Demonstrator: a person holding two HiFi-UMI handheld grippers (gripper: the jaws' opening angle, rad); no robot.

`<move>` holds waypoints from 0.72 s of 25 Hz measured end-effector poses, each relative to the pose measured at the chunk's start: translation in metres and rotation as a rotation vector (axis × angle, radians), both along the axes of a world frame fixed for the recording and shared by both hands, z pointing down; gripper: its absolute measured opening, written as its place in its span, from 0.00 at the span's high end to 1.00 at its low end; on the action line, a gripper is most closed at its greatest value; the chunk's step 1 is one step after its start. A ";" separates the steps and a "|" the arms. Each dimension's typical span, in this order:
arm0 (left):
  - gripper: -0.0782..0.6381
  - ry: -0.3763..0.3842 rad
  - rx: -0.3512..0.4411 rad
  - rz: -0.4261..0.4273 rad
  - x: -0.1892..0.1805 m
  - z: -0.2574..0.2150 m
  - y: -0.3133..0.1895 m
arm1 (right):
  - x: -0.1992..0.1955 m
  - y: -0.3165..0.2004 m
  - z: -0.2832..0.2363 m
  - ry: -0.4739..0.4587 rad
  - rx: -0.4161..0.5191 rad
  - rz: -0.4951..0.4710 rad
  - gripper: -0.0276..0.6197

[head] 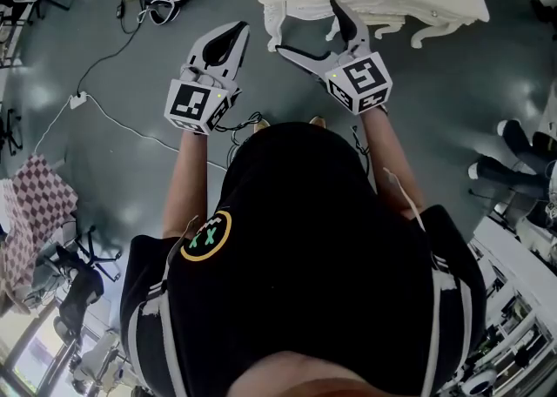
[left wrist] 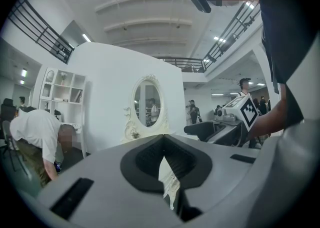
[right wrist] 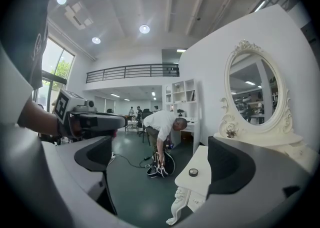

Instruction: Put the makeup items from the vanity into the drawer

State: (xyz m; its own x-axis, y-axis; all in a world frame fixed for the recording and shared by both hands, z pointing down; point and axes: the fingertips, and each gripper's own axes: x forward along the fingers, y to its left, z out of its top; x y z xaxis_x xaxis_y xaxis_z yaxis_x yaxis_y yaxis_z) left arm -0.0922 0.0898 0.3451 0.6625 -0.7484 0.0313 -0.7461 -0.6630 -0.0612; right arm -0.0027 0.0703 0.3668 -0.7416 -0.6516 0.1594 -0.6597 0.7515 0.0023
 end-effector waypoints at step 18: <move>0.86 -0.037 -0.011 -0.094 0.051 0.004 0.006 | 0.050 -0.001 0.008 -0.018 -0.001 -0.093 0.03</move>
State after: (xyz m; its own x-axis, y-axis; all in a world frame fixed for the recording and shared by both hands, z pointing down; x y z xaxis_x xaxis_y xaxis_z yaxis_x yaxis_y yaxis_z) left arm -0.0413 0.0958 0.3490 0.5876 -0.8067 0.0626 -0.8025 -0.5909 -0.0830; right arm 0.0472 0.0692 0.3747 -0.8020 -0.5793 0.1456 -0.5867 0.8098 -0.0097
